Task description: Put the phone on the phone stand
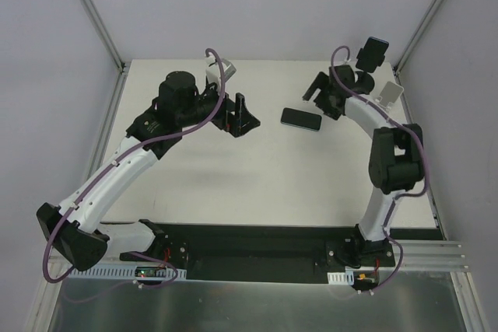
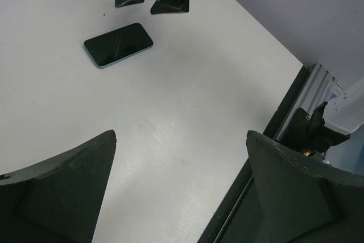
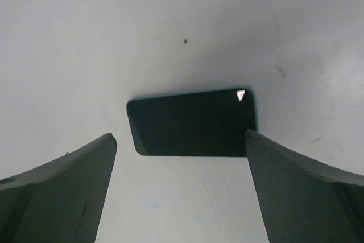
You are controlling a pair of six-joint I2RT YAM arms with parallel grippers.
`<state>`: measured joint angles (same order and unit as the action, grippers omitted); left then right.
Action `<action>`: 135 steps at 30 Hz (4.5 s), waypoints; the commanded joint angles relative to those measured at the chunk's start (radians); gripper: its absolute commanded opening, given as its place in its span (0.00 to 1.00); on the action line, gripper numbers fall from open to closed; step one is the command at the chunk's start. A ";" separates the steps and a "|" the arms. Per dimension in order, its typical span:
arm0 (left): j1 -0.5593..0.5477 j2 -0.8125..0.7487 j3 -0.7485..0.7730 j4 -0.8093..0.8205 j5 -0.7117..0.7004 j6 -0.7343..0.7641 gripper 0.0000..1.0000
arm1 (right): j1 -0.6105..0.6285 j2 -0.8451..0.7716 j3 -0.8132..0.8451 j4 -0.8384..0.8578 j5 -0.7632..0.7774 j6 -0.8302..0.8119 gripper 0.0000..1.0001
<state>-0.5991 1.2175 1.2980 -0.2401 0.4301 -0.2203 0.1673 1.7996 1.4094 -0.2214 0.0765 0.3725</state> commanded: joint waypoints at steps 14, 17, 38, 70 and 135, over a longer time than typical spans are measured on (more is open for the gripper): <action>0.010 -0.044 -0.144 0.039 -0.017 0.085 0.96 | 0.132 0.305 0.233 -0.009 -0.083 0.143 0.33; 0.010 -0.042 -0.146 0.039 -0.014 0.082 0.96 | 0.135 0.352 0.296 -0.041 -0.049 0.138 0.36; 0.009 -0.047 -0.146 0.041 0.010 0.061 0.96 | 0.037 0.442 0.398 -0.205 -0.162 -0.030 0.52; 0.009 -0.052 -0.144 0.039 0.013 0.064 0.96 | 0.163 0.478 0.807 -0.861 -0.172 -0.518 0.96; 0.009 -0.007 -0.146 0.039 0.032 0.058 0.97 | 0.244 0.224 0.170 -0.060 0.256 -0.471 0.01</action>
<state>-0.5938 1.2118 1.1488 -0.2287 0.4438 -0.1646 0.4160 2.1777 1.6928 -0.5007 0.2272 -0.1184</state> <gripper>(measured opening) 0.965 0.667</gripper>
